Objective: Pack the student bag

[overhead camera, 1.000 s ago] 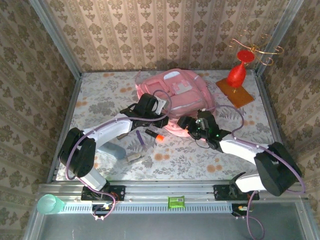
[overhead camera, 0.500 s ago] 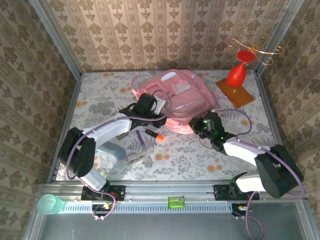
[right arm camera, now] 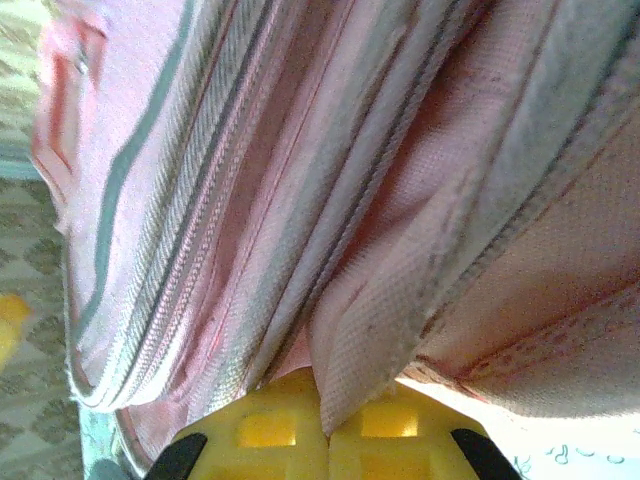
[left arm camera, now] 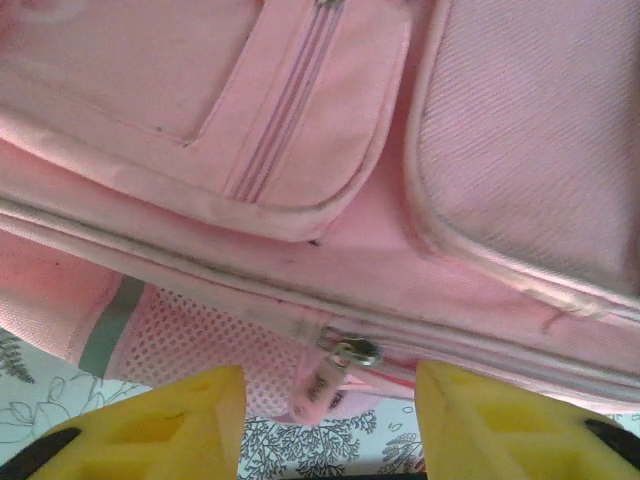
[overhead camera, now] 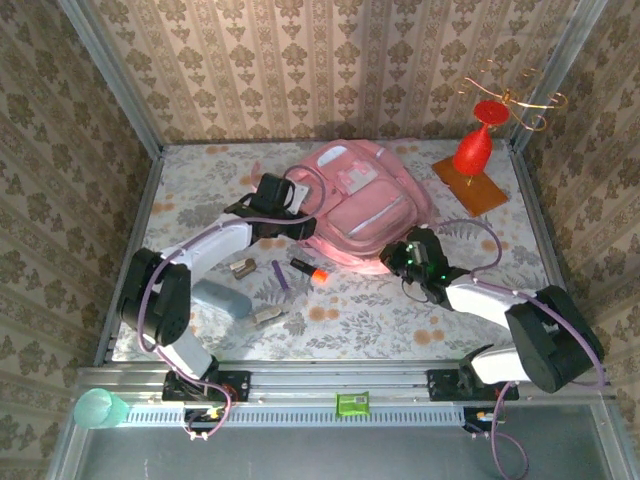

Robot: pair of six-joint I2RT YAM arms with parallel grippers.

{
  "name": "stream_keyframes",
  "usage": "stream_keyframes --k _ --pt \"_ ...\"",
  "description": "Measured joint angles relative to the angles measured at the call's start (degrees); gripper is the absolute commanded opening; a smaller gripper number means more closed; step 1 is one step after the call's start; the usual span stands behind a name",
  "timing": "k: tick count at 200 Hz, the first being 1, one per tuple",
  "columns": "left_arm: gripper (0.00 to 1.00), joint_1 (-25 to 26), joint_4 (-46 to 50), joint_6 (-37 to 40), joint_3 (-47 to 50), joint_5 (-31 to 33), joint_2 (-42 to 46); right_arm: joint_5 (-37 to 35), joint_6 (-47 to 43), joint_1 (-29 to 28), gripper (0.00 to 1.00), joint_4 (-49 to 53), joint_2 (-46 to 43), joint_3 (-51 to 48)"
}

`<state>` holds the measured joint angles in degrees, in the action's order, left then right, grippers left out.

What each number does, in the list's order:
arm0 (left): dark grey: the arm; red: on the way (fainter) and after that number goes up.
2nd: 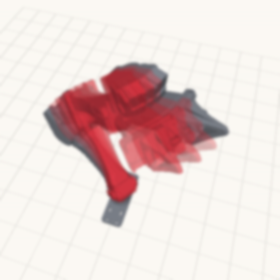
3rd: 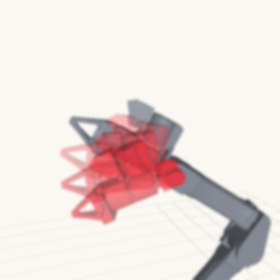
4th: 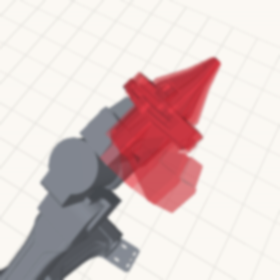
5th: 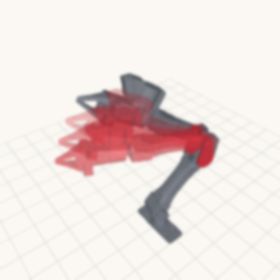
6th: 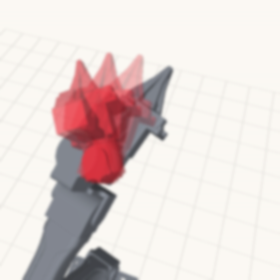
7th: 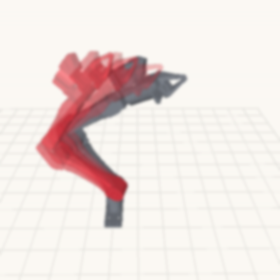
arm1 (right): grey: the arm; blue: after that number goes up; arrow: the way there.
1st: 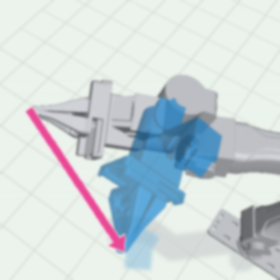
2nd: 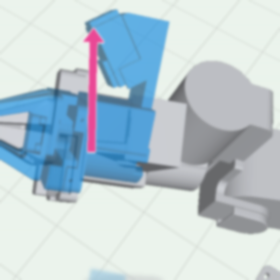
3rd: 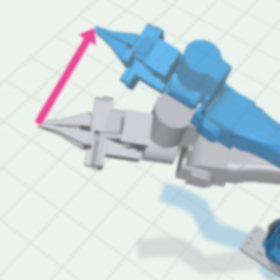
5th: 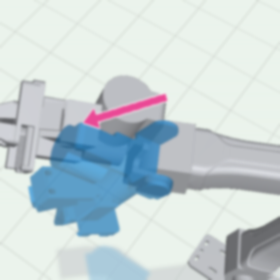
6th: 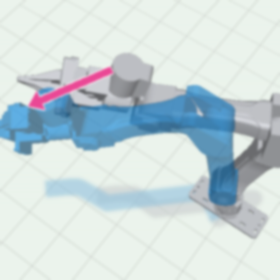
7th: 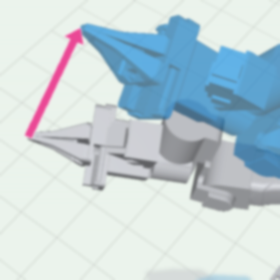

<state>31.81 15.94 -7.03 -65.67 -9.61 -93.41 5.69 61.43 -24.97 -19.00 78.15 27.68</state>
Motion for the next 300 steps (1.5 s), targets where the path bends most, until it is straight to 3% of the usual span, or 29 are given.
stream_keyframes --k 19,51,70,104,146,174,198,223,241,270,300 --pt "0.66 1.7 -1.4 1.7 0.6 -0.4 2.5 0.1 -0.7 -1.7 0.01 -0.6 0.9 0.5" --pt "0.72 7.0 -3.1 6.5 -0.6 -2.5 3.2 0.5 -3.3 -2.8 0.35 -0.5 0.4 1.2" --pt "0.76 10.0 -2.4 9.8 -2.6 -2.8 1.4 -1.0 -6.3 -2.8 0.46 4.0 -4.0 1.2" --pt "0.85 15.4 -0.9 16.0 -7.2 -1.3 -4.1 -4.5 -9.0 1.7 0.51 8.2 -12.8 0.2" --pt "0.87 20.5 2.4 20.6 -16.9 4.8 -14.4 -3.8 -10.6 9.4 0.49 7.2 -5.6 -0.4" --pt "0.76 20.3 4.5 21.0 -22.9 8.4 -21.0 -2.4 -11.1 10.2 0.49 4.5 -2.0 -0.4" --pt "0.60 19.7 6.0 21.4 -25.3 9.8 -24.4 -2.0 -11.4 10.3 0.48 1.9 -1.2 -1.5" --pt "0.31 19.4 7.3 21.0 -26.9 10.3 -26.1 -1.8 -11.8 10.4 0.48 0.6 -1.2 -2.4" --pt "0.00 19.5 7.4 20.0 -27.1 10.0 -26.0 -1.8 -12.7 10.4 0.48 0.6 -1.4 -2.5" --pt "0.00 18.0 5.8 17.9 -25.7 7.6 -24.2 -2.3 -18.3 10.3 0.50 5.8 -6.3 -2.4" --pt "0.00 11.6 0.6 10.3 -19.2 -3.2 -16.4 -4.8 -27.1 7.3 0.53 13.0 -17.6 -2.0"
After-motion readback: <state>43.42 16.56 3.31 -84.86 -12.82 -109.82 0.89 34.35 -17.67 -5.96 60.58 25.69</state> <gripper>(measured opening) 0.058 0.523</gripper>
